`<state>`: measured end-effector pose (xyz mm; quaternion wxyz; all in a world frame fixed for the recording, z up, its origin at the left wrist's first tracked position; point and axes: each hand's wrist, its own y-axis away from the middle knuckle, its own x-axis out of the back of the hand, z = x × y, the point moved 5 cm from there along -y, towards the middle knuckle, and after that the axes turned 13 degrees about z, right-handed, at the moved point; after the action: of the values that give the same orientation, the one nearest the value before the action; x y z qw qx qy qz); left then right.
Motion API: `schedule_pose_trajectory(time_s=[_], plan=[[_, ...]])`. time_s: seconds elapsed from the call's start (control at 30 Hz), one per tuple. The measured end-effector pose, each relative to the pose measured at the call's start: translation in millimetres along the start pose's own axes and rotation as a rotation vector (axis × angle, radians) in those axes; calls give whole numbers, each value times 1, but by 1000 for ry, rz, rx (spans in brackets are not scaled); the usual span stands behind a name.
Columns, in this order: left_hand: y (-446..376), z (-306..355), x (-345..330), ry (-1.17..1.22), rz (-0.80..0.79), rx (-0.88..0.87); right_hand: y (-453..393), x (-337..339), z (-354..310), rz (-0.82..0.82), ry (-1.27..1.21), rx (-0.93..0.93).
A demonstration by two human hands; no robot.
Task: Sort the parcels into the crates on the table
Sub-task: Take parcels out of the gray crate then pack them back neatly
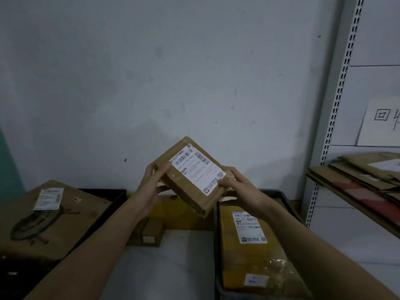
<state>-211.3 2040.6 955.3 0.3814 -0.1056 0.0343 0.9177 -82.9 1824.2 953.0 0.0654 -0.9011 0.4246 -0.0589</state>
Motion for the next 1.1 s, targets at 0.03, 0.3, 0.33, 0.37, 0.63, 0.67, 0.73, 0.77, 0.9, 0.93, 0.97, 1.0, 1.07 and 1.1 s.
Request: schedule_pose_trajectory(time_s=[0.03, 0.3, 0.33, 0.37, 0.63, 0.67, 0.73, 0.77, 0.9, 0.93, 0.97, 1.0, 1.07, 1.1], plan=[[2, -5, 0, -2, -21, 22, 2, 6, 1, 15, -10, 1], [11, -41, -15, 135, 36, 123, 17, 31, 24, 377, -41, -106], [10, -44, -22, 192, 52, 128, 16, 31, 26, 403, -72, -146], [11, -48, -31, 254, 47, 150, 16, 28, 29, 381, -104, -183], [9, -86, -99, -90, -248, 225, -22, 47, 32, 447, -452, -71], [4, -85, -102, -67, -240, 214, -29, 57, 31, 466, -462, -62], [-8, -79, -110, 16, -178, 181, -42, 71, 30, 476, -445, -59], [-15, -75, -116, 36, -139, 156, -48, 76, 29, 465, -424, -59], [-34, -66, -154, -15, -60, 36, -67, 96, 30, 532, -394, -54], [-37, -67, -164, -19, -43, 4, -70, 101, 30, 560, -387, -41], [-40, -68, -176, -27, -21, -23, -73, 105, 29, 574, -376, -19], [-42, -71, -188, -43, 7, -42, -75, 106, 26, 576, -357, 11], [-45, -81, -212, -88, 63, -55, -78, 110, 22, 597, -264, 81], [-46, -86, -223, -108, 78, -49, -80, 114, 22, 617, -208, 111]])
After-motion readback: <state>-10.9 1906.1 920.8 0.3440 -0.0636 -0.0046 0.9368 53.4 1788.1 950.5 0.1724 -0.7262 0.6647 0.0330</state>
